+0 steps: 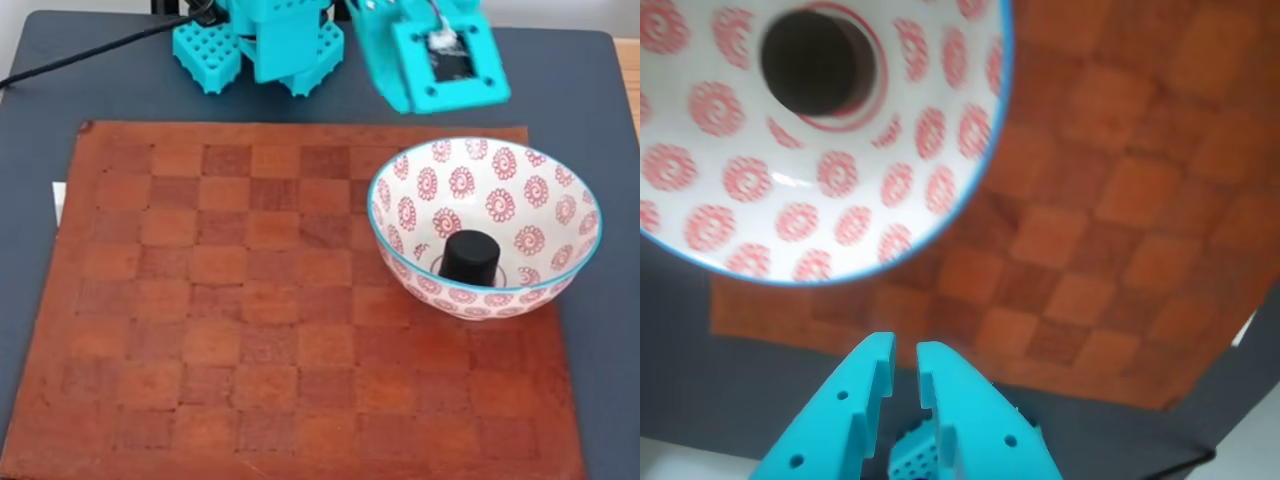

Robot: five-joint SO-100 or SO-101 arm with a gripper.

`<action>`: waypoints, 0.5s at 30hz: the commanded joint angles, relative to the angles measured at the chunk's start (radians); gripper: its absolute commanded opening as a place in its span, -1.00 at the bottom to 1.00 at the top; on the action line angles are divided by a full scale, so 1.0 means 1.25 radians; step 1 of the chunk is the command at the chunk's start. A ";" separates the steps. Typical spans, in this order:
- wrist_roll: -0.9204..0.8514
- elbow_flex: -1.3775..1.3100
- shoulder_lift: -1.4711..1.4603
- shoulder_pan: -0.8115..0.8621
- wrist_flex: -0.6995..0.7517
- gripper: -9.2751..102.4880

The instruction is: Grasp a black cylinder and put it in a bowl.

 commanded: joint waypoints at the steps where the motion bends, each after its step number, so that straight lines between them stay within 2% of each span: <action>1: -0.001 0.090 0.107 0.045 -0.010 -0.83; 15: 0.012 0.410 0.587 0.167 -0.012 -0.83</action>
